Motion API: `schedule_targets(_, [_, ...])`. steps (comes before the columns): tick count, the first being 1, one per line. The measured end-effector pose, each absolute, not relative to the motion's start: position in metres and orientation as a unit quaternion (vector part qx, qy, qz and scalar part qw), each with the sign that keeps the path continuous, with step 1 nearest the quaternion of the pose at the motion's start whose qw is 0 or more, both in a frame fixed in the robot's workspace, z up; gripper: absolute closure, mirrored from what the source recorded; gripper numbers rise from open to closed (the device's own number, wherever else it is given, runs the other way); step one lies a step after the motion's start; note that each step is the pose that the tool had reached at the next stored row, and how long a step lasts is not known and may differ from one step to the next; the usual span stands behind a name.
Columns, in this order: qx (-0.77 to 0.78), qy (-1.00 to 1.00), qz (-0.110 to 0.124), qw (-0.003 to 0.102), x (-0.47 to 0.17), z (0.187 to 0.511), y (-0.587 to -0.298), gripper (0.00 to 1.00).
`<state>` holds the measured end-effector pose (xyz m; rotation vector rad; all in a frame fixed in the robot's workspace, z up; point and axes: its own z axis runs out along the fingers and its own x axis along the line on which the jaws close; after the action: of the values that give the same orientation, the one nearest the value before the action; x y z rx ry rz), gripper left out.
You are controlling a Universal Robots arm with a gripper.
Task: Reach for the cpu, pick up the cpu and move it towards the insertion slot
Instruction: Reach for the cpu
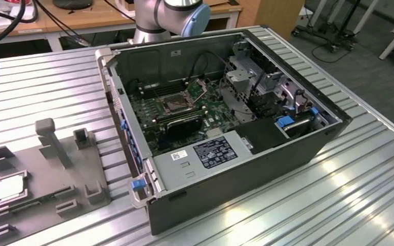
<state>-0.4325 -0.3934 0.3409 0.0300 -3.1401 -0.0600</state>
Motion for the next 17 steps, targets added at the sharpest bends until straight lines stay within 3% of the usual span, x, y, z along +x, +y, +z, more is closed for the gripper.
schedule_targets(17, [0.010, -1.000, -0.019, -0.002, -0.454, 0.331, -0.400, 0.89])
